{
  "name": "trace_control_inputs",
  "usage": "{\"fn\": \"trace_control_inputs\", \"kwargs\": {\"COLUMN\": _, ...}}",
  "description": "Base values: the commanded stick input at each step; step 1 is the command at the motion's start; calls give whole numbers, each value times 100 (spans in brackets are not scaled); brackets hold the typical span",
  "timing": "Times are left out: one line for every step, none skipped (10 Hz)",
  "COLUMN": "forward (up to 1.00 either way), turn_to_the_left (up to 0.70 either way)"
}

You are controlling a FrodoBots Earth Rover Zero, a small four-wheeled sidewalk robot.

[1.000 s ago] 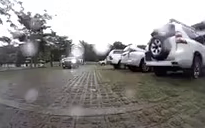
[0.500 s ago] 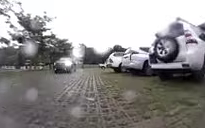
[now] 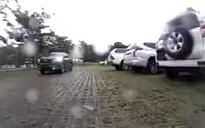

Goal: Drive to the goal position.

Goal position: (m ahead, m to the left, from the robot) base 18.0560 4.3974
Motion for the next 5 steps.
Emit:
{"fn": "trace_control_inputs", "kwargs": {"forward": 85, "turn_to_the_left": 0}}
{"fn": "trace_control_inputs", "kwargs": {"forward": 85, "turn_to_the_left": 0}}
{"fn": "trace_control_inputs", "kwargs": {"forward": 85, "turn_to_the_left": 0}}
{"fn": "trace_control_inputs", "kwargs": {"forward": 85, "turn_to_the_left": 0}}
{"fn": "trace_control_inputs", "kwargs": {"forward": 85, "turn_to_the_left": 0}}
